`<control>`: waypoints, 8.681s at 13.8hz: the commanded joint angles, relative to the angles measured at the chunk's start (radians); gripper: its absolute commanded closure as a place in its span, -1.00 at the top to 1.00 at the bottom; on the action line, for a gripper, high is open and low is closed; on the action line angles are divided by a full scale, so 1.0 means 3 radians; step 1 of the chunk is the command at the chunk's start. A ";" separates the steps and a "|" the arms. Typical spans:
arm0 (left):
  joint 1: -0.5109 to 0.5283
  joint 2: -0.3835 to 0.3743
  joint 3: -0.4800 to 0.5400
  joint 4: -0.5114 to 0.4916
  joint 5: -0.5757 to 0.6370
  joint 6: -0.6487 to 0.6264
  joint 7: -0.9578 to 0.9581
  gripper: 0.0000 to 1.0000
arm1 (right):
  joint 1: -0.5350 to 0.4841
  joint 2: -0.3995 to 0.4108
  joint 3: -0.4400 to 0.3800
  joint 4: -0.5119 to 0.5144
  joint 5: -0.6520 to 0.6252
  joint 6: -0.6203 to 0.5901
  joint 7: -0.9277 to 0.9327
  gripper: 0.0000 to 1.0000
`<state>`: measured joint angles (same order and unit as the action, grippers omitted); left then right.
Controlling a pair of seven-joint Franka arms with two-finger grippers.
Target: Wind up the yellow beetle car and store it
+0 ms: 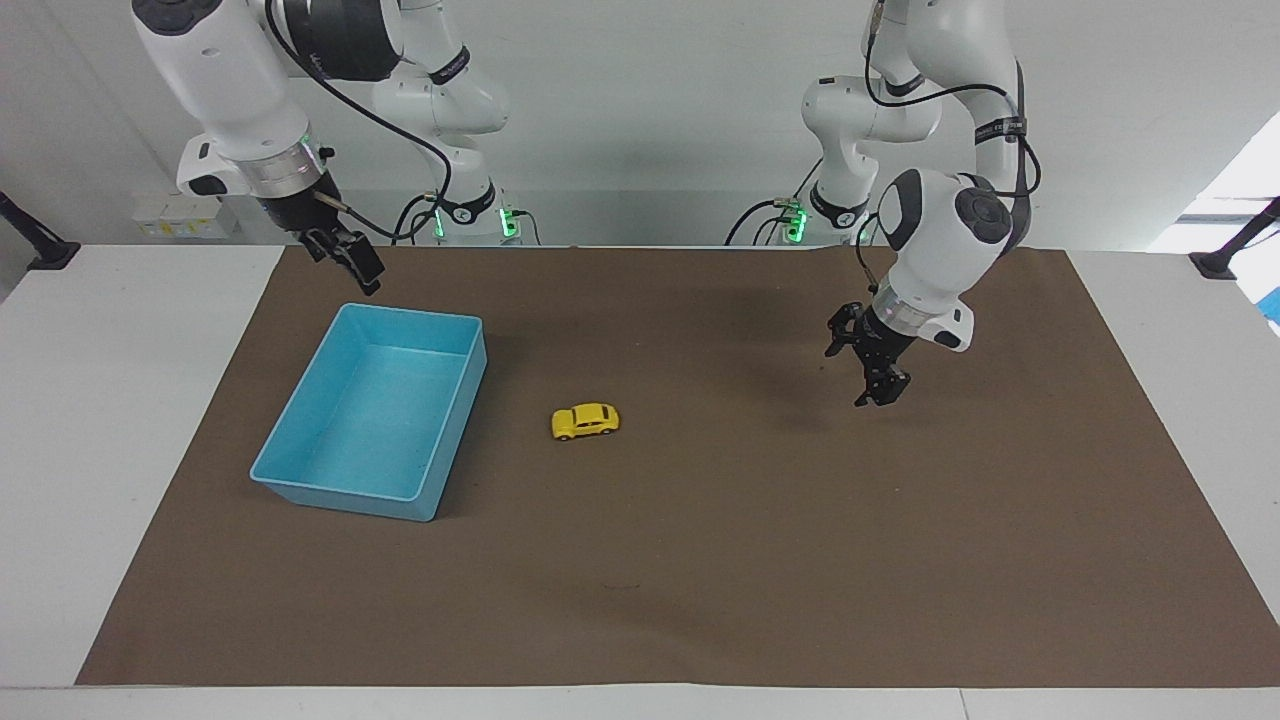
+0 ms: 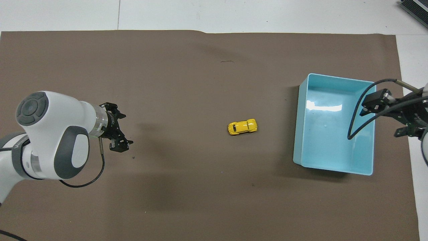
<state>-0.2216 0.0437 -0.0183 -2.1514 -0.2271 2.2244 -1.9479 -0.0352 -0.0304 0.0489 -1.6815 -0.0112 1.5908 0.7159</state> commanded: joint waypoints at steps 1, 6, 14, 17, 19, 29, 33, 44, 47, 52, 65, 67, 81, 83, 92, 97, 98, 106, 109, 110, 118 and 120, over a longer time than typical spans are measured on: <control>0.0038 0.0028 -0.0005 0.0165 0.0010 -0.0072 0.0060 1.00 | -0.0021 -0.0113 0.0072 -0.0260 0.0063 0.0245 0.0460 1.00; 0.0105 -0.0018 0.0000 0.0498 0.0016 -0.0332 0.0636 1.00 | 0.0250 -0.0012 0.0103 -0.0551 0.0063 0.0740 0.1701 1.00; 0.0156 -0.0018 0.0000 0.0943 0.0190 -0.0685 0.1997 1.00 | 0.0573 0.0489 0.0103 -0.0552 0.0012 0.1400 0.3216 1.00; 0.0202 -0.0018 0.0000 0.1107 0.0190 -0.0915 0.2579 1.00 | 0.0654 0.0668 0.0103 -0.0557 0.0012 0.1564 0.3437 1.00; 0.0243 -0.0023 0.0000 0.1219 0.0195 -0.1083 0.3110 1.00 | 0.0670 0.0806 0.0103 -0.0617 0.0002 0.1737 0.3514 1.00; 0.0477 -0.0324 0.0005 0.1327 0.0307 -0.1774 0.5585 1.00 | 0.0864 0.1042 0.0098 -0.1333 -0.0856 0.2673 0.3993 1.00; 0.0641 -0.0478 0.0000 0.1363 0.0613 -0.2116 0.6604 1.00 | 0.0854 0.1098 0.0098 -0.1375 -0.1149 0.2761 0.4179 -1.00; 0.0795 -0.0468 -0.0133 0.1782 0.0686 -0.2460 0.6657 1.00 | 0.1007 0.0762 0.0220 -0.1027 -0.1078 0.1964 0.4138 -1.00; 0.0810 -0.0468 -0.0133 0.1863 0.0670 -0.2475 0.6651 1.00 | 0.1002 0.0440 0.0261 -0.1027 -0.1001 0.1632 0.3746 -1.00; 0.0800 -0.0452 -0.0128 0.1986 0.0583 -0.2506 0.6529 1.00 | 0.0732 0.0117 0.0241 -0.1032 -0.0521 0.1472 0.2423 -1.00; 0.0810 -0.0493 -0.0103 0.1956 0.0583 -0.2537 0.6544 1.00 | 0.0047 -0.0062 0.0236 -0.1288 -0.0377 0.1508 -0.0334 -1.00; 0.0810 -0.0493 -0.0108 0.1956 0.0583 -0.2531 0.6544 1.00 | -0.0142 -0.0067 0.0236 -0.1334 -0.0183 0.1539 -0.0829 -1.00; 0.0815 -0.0493 -0.0103 0.1956 0.0588 -0.2536 0.6544 1.00 | -0.0440 -0.0042 0.0236 -0.2612 -0.0019 0.3420 -0.1813 -1.00; 0.0815 -0.0493 -0.0103 0.1956 0.0583 -0.2536 0.6544 1.00 | -0.0450 0.0029 0.0236 -0.2688 -0.0019 0.3614 -0.1936 -1.00; 0.0815 -0.0493 -0.0103 0.1956 0.0583 -0.2537 0.6544 1.00 | -0.0440 0.0076 0.0236 -0.2618 -0.0024 0.3549 -0.1941 1.00; 0.0815 -0.0493 -0.0103 0.1956 0.0583 -0.2531 0.6544 1.00 | -0.0460 0.0004 0.0225 -0.1705 -0.0024 0.2202 -0.1947 1.00; 0.0815 -0.0493 -0.0103 0.1956 0.0583 -0.2531 0.6544 1.00 | -0.0460 0.0009 0.0225 -0.1505 -0.0024 0.1935 -0.1942 1.00; 0.0815 -0.0493 -0.0103 0.1956 0.0583 -0.2537 0.6544 1.00 | -0.0460 -0.0001 0.0220 -0.0256 -0.0009 0.0431 -0.1906 1.00; 0.0815 -0.0493 -0.0103 0.1956 0.0583 -0.2536 0.6544 1.00 | -0.0460 -0.0006 0.0210 0.0031 0.0037 0.0047 -0.1906 1.00; 0.0815 -0.0493 -0.0103 0.1956 0.0583 -0.2531 0.6544 1.00 | -0.0465 -0.0006 0.0205 0.0138 0.0083 -0.0076 -0.1906 1.00; 0.0815 -0.0493 -0.0103 0.1956 0.0588 -0.2537 0.6544 1.00 | -0.0455 -0.0031 0.0190 0.0487 0.0042 -0.0425 -0.1911 1.00; 0.0815 -0.0493 -0.0103 0.1956 0.0583 -0.2531 0.6544 1.00 | -0.0455 -0.0042 0.0190 0.0471 0.0047 -0.0419 -0.1926 1.00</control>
<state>0.0064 -0.1004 -0.0420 -1.5772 -0.0403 1.4846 0.0207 -0.1624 -0.0454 0.1065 -1.5533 -0.0138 1.4799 0.1795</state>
